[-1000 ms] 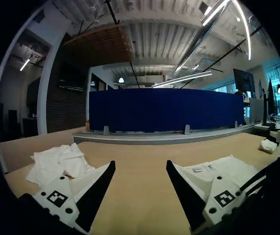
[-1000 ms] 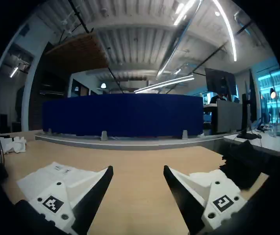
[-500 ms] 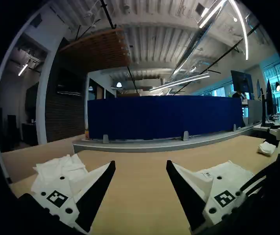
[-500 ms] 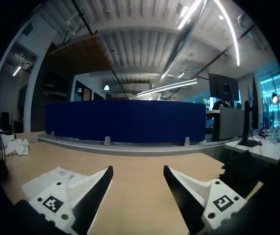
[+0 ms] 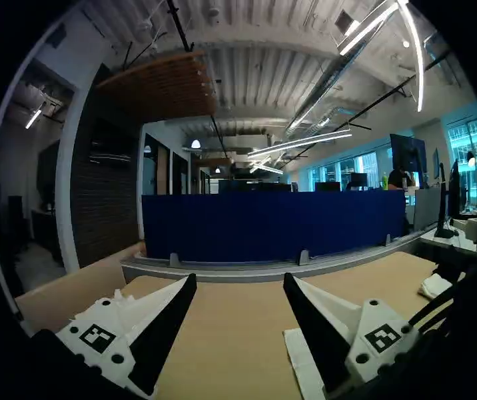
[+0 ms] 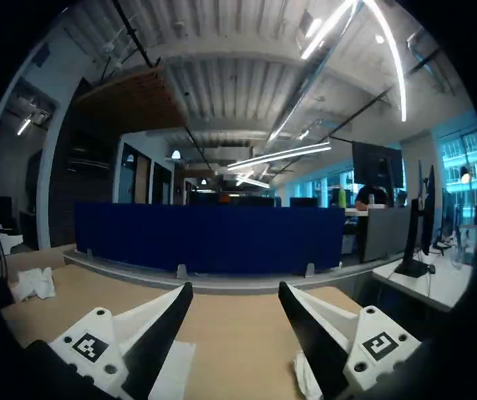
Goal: Fold towel
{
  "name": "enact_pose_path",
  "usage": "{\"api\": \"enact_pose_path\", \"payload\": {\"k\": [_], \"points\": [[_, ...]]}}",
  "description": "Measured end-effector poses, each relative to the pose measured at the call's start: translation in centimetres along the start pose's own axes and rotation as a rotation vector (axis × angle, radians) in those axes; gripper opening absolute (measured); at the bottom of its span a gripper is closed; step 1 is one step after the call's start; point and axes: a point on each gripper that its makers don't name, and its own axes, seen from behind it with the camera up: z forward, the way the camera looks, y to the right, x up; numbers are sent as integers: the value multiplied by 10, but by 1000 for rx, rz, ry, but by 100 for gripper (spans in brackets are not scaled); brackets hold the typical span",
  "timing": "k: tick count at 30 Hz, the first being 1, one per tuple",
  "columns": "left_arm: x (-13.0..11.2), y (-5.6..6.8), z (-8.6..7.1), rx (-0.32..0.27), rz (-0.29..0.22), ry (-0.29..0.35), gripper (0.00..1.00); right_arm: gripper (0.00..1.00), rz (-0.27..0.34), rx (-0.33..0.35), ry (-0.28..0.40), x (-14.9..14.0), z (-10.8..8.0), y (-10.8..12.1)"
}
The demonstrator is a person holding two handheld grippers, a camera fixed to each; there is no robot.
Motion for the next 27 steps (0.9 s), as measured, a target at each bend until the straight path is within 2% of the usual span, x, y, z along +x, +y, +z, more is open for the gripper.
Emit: {"api": "enact_pose_path", "payload": {"k": [8,14,21,27], "points": [[20,17,-1,-59,4,-70,97,100,2,7,-42,28,1,0],[25,23,1,-99,34,-108,97,100,-33,59,-75,35,6,-10],[23,38,2,-186,93,-167,97,100,-112,224,-155,30,-1,-48],[14,61,-5,-305,144,-233,97,100,-174,368,-268,11,-14,-79]]}}
